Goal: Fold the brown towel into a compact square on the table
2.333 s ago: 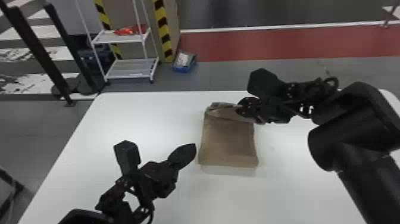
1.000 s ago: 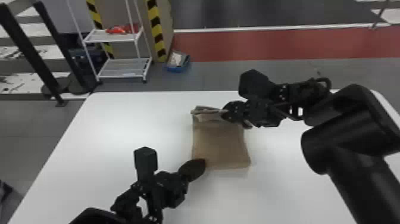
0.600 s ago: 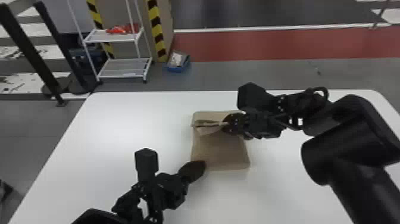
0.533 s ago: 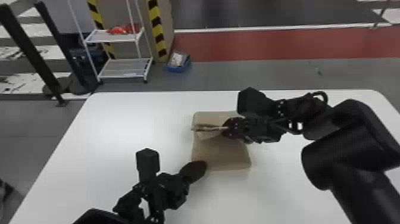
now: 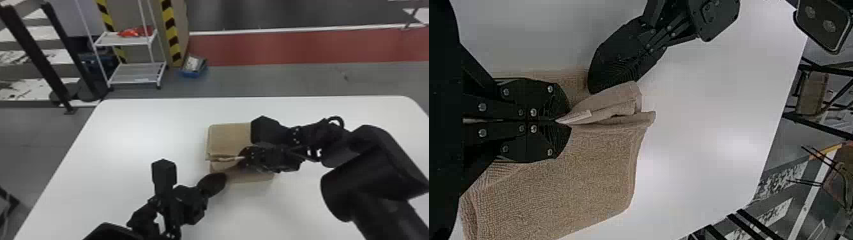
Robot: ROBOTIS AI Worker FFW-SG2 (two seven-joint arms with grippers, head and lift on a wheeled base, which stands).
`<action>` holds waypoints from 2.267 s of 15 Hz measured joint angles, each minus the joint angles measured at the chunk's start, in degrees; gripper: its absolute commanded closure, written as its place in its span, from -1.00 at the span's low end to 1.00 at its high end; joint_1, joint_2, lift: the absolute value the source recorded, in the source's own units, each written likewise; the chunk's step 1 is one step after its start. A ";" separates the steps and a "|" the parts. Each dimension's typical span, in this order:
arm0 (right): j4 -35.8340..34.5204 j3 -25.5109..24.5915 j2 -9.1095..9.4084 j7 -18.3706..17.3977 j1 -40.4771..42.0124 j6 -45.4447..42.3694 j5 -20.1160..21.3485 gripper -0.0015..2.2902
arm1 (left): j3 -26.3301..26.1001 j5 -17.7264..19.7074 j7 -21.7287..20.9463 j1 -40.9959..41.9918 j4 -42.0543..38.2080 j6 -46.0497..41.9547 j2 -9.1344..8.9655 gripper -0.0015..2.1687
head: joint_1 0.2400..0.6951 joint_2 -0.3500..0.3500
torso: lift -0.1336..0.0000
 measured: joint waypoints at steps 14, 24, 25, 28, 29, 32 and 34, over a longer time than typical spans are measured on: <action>1.88 -0.43 -0.65 -1.81 -0.12 -0.55 -0.98 -0.63 | -0.04 -0.30 0.62 0.26 -0.90 -0.01 0.01 0.74 | 1.00 0.28 | -0.84; -1.62 -5.31 -0.65 -2.39 1.30 1.78 -6.23 -0.96 | 1.31 0.13 0.10 1.76 -1.84 -5.70 0.50 -0.97 | 1.00 0.27 | -0.84; -1.99 -5.82 -0.66 -2.39 1.45 1.80 -6.64 -0.96 | 1.79 0.10 0.13 2.44 -2.62 -5.97 0.51 -0.97 | 1.00 0.27 | -0.84; -3.54 -8.54 -0.81 -2.41 1.94 1.32 -9.10 -0.96 | 4.11 -2.78 0.64 6.35 -7.74 -7.12 0.59 -0.97 | 1.00 0.31 | -0.84; -3.92 -9.62 -0.89 -2.41 2.12 1.07 -10.19 -0.96 | 5.03 -3.82 0.70 7.68 -9.58 -7.52 0.61 -0.97 | 1.00 0.32 | -0.84; -5.86 -13.32 -1.00 -3.50 2.96 0.33 -13.45 -0.96 | 7.69 -5.28 2.72 10.05 -13.47 -8.86 0.59 -0.96 | 1.00 0.35 | -0.84; -7.28 -15.59 -0.99 -6.78 4.45 -2.49 -15.77 -0.96 | 8.15 -5.48 4.66 10.20 -14.29 -12.04 0.55 -0.96 | 1.00 0.35 | -0.84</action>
